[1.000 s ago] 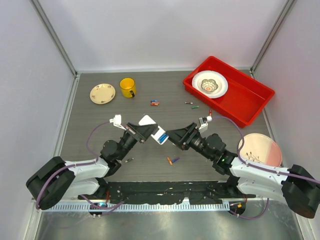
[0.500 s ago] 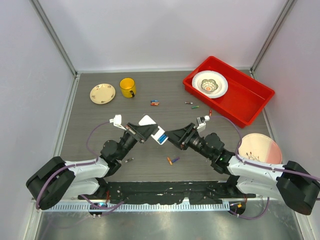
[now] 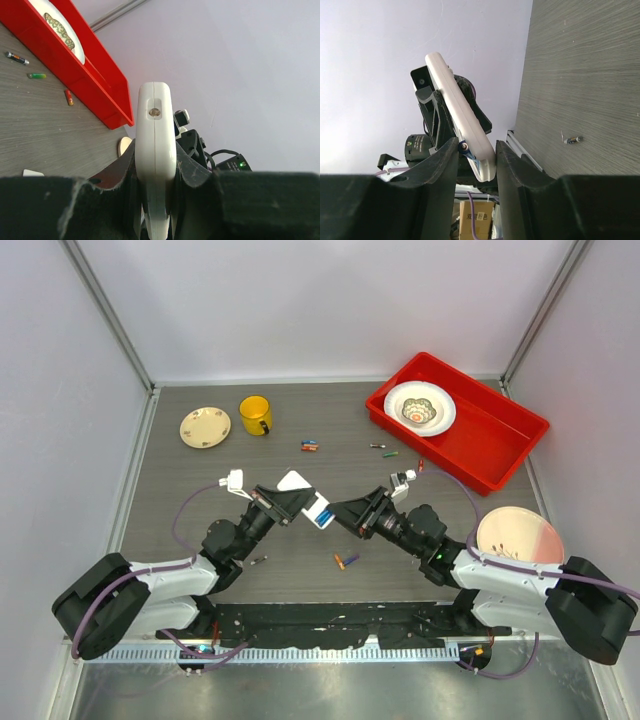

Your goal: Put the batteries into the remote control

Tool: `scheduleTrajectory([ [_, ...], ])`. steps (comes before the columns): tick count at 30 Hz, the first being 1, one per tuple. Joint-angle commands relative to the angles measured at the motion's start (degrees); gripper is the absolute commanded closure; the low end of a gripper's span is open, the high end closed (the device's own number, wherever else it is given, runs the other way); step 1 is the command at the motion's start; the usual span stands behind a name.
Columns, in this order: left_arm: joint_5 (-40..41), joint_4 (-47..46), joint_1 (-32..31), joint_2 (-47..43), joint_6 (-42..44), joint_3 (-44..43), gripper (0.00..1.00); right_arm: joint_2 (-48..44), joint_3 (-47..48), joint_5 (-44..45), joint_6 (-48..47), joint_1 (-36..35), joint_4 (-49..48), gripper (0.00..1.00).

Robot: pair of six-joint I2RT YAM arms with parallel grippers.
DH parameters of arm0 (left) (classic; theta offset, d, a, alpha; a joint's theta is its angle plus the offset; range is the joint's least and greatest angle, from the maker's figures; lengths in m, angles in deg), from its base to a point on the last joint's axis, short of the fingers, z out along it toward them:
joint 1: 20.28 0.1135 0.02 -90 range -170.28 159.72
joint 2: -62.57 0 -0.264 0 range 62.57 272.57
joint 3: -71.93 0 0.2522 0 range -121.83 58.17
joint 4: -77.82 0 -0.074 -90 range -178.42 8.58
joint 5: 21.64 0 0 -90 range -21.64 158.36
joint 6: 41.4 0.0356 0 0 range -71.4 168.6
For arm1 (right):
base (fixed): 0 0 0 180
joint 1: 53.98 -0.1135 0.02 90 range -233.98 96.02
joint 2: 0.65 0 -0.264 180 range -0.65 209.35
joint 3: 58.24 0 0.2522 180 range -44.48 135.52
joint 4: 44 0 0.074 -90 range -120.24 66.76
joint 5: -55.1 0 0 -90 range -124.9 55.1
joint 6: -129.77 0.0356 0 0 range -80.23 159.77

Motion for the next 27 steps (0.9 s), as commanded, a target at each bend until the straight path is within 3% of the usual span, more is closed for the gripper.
scheduleTrajectory([
  [1,1.8,-16.5,0.1,-1.8,0.7,-1.5,1.0,0.6,2.0,-1.9,-1.4,-0.2,-0.7,0.62],
  [27,1.3,-16.5,0.0,-1.5,0.1,-1.6,1.0,2.7,7.7,-3.6,-8.1,-2.3,6.3,0.82],
])
